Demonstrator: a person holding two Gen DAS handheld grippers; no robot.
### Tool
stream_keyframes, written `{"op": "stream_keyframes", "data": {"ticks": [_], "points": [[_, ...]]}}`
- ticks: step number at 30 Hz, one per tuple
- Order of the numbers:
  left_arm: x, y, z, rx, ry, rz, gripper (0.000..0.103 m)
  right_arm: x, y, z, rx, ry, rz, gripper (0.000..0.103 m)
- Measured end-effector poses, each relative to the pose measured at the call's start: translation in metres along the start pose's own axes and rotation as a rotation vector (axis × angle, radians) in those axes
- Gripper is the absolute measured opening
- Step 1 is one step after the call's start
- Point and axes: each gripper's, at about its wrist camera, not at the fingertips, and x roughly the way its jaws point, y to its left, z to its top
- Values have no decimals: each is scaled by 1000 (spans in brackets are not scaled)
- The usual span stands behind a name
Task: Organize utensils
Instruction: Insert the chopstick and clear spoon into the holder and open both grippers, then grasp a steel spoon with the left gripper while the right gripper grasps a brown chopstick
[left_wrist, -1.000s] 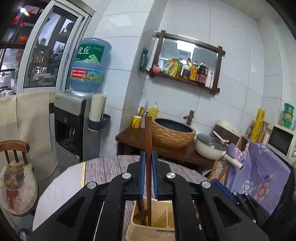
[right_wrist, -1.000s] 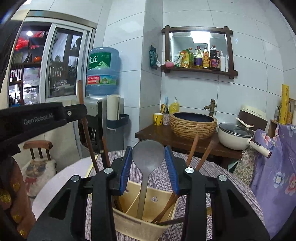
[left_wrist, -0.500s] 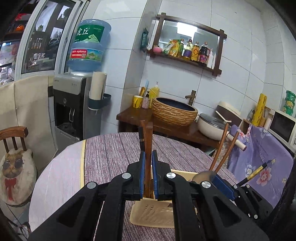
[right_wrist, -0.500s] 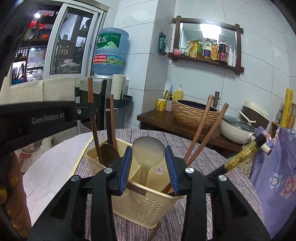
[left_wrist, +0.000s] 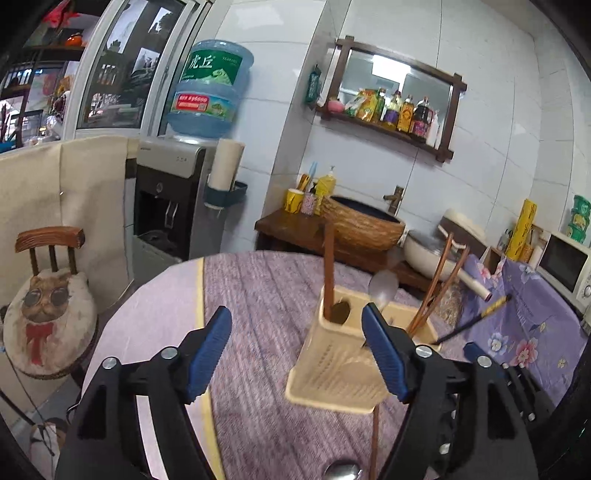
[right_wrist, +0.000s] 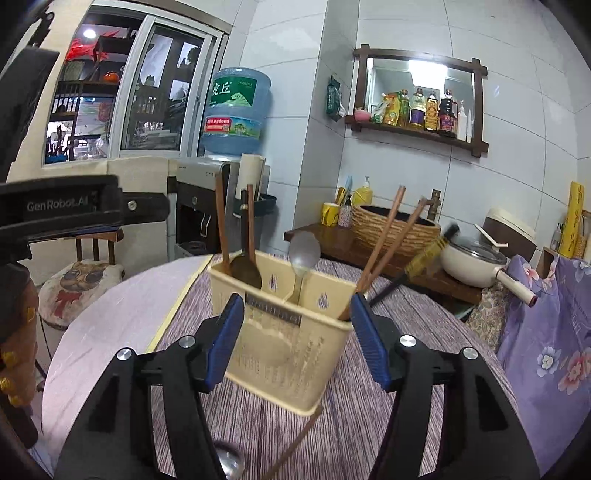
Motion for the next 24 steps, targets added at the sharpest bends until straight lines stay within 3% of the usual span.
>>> {"op": "stream_keyframes", "data": {"ticks": [9,17,24], "points": [[15,13,-60,8,186,52,77,-3,-29,-47,149,217,-32,60],[12,25,-93,2,253,98,77,17,-55,-85,321,402,-35,60],[14,24,-109,4,302,86,76,43,-46,-95,345,489,9,55]]}}
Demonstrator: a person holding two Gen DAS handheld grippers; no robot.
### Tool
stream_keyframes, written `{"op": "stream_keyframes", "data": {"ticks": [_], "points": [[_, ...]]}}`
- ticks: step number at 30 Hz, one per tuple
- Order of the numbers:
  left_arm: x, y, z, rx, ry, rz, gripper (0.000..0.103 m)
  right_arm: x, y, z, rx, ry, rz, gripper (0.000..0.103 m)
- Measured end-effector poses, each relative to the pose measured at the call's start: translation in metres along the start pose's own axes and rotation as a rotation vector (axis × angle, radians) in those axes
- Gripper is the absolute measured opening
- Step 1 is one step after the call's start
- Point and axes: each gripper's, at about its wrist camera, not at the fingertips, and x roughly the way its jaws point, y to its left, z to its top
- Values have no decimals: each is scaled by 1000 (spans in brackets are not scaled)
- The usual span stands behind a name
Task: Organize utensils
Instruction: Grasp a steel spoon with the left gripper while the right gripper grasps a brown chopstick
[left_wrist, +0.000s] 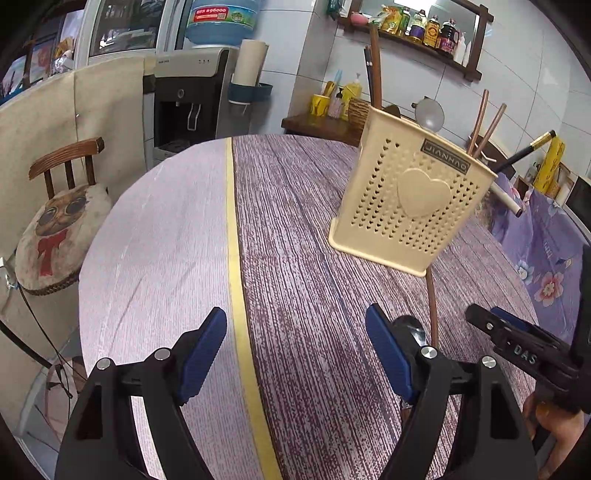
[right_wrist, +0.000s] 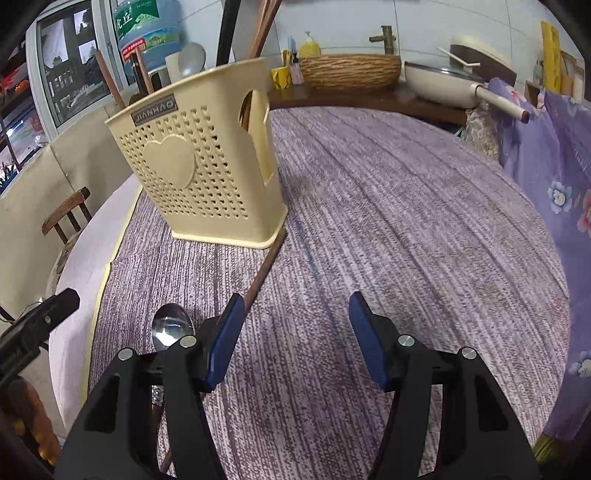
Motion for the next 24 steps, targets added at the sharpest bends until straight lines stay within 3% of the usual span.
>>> {"op": "stream_keyframes", "data": {"ticks": [5,7,11,16,19,24], "points": [[1,-4,-3,4,9,-6,76,23,10,5,28,69,18,41],[2,-4,-4,9,13,-6,76,29,16,6,20,75,9,41],[4,-3,-6,10,22,-3,76,39,31,5,-32,82,-36,39],[5,-6,-9,16,34,-10,76,43,39,6,-99,83,-72,26],[6,-11,-11,24,46,-26,76,44,36,7,-121,95,-69,15],[10,-30,-15,79,70,-60,76,40,23,9,-118,117,-13,12]]}}
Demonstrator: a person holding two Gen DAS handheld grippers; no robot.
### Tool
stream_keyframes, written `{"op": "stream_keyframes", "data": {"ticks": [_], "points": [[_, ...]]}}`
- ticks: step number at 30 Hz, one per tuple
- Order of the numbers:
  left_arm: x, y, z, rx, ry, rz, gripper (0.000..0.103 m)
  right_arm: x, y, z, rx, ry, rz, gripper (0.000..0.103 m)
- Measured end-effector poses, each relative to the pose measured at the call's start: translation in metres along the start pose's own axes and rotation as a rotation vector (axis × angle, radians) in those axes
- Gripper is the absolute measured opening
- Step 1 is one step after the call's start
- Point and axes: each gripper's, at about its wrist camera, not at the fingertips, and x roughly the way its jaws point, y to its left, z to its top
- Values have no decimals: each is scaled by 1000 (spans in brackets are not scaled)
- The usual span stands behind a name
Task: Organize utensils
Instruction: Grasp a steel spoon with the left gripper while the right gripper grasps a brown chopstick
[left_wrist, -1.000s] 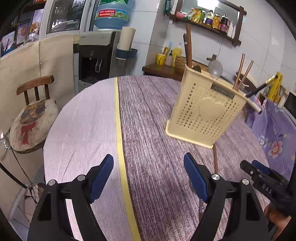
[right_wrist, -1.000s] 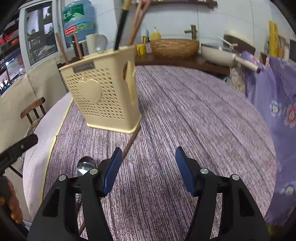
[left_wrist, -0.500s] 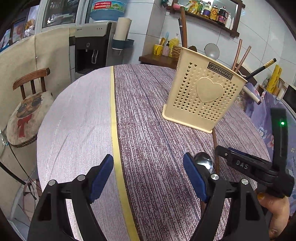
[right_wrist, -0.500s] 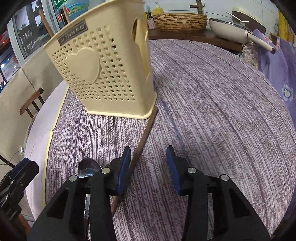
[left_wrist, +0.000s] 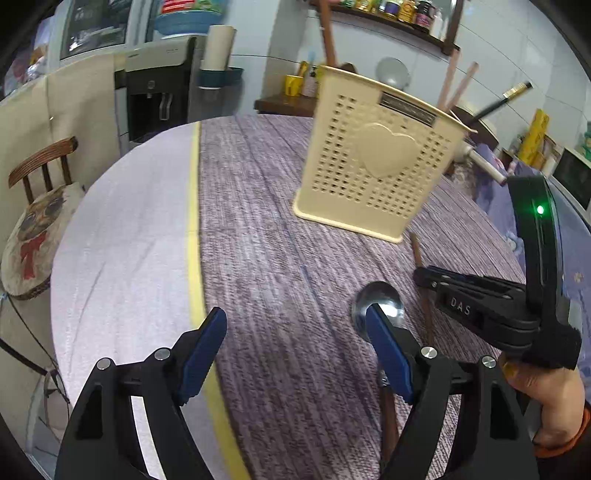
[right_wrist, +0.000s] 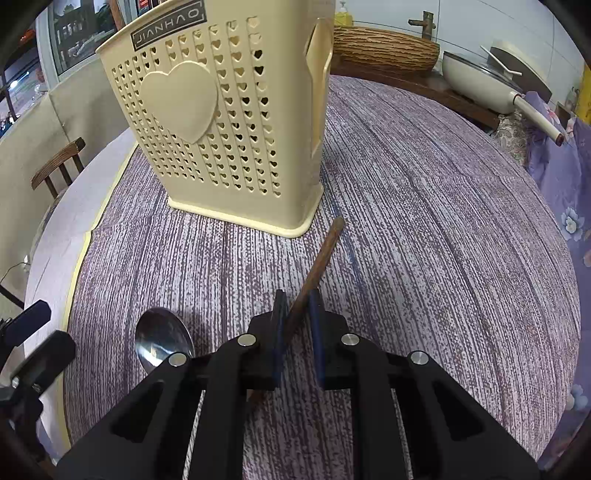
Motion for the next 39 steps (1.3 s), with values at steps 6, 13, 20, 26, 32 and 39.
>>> {"op": "stream_keyframes", "data": {"ticks": [6,13,20,26,32,39], "points": [[14,-27,-5,92,53,-21,76,-7,-15,-5,-8,11,24,11],[33,-51,-7,147,88,-8,74,-13,-23,-13,-3,3,7,11],[46,-68,-8,203,103,65,68,-11,-25,-15,20,-3,18,11],[48,-68,-2,196,109,75,60,-12,-28,-15,42,-4,17,11],[52,-72,2,190,118,80,54,-8,-28,-9,72,2,9,11],[54,-72,6,169,116,80,47,-3,-22,-2,69,-6,-24,11]]}}
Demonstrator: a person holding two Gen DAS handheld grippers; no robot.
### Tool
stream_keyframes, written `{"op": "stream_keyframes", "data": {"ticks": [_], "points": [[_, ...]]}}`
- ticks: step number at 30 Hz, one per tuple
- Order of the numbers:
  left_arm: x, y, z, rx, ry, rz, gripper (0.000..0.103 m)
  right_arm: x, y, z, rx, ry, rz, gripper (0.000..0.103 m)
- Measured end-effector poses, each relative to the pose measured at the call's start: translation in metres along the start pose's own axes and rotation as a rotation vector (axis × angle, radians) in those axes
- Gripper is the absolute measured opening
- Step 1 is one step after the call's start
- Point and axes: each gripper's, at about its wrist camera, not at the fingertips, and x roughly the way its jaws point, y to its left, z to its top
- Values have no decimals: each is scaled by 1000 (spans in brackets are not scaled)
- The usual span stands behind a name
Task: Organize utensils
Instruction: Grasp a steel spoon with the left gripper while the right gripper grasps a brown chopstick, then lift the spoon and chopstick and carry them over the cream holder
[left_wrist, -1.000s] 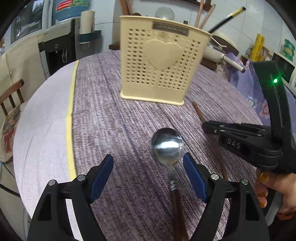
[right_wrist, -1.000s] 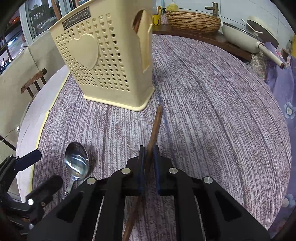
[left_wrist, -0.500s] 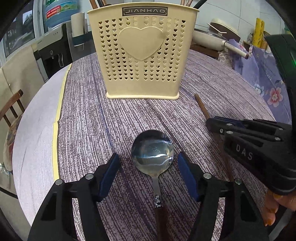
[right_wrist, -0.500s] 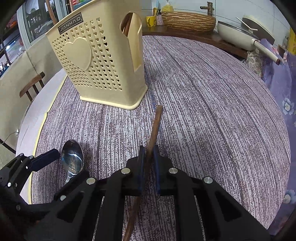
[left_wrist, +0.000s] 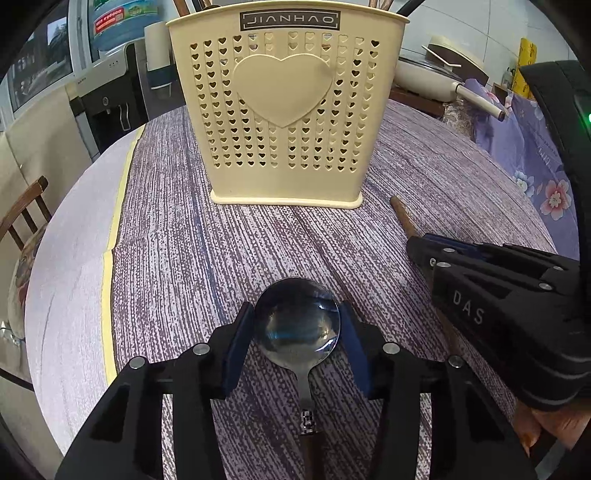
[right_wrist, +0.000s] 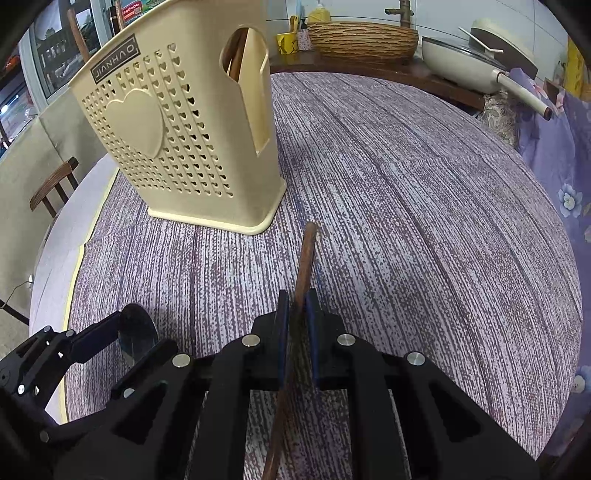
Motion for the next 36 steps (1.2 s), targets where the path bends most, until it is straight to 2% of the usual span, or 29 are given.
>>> {"op": "stream_keyframes", "data": {"ticks": [7,11,17,21,26,32,36], "points": [[0,5,3,-20,-8,-28,47,2,1,1,-2,-8,-3,10],[-6,7,6,-31,-30,-49,47,0,-10,2,56,-15,63,9],[-24,16,13,-57,-89,-92,47,-20,-22,3,96,-95,102,9],[-43,22,18,-77,-139,-121,47,-40,-31,1,143,-151,160,9],[-67,30,25,-94,-207,-146,47,-79,-40,-2,155,-272,222,9],[-91,38,31,-103,-275,-159,46,-124,-39,-5,116,-381,301,9],[-100,44,32,-113,-301,-163,46,-148,-37,-7,81,-422,323,9]]}}
